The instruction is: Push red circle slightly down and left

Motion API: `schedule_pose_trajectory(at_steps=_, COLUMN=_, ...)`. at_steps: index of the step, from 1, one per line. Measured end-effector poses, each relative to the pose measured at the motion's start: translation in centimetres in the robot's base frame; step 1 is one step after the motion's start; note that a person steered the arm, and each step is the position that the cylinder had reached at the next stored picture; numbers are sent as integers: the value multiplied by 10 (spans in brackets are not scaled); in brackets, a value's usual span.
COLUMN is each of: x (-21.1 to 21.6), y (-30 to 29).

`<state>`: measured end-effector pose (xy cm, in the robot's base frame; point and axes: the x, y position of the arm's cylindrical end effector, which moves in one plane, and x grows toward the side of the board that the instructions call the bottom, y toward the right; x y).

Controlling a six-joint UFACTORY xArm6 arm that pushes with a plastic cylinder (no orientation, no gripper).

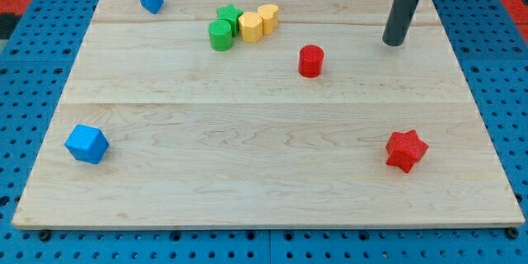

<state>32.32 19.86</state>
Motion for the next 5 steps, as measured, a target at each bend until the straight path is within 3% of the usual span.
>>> schedule_pose_trajectory(at_steps=1, x=14, y=-14)
schedule_pose_trajectory(at_steps=3, x=26, y=-168)
schedule_pose_trajectory(at_steps=5, x=17, y=-178)
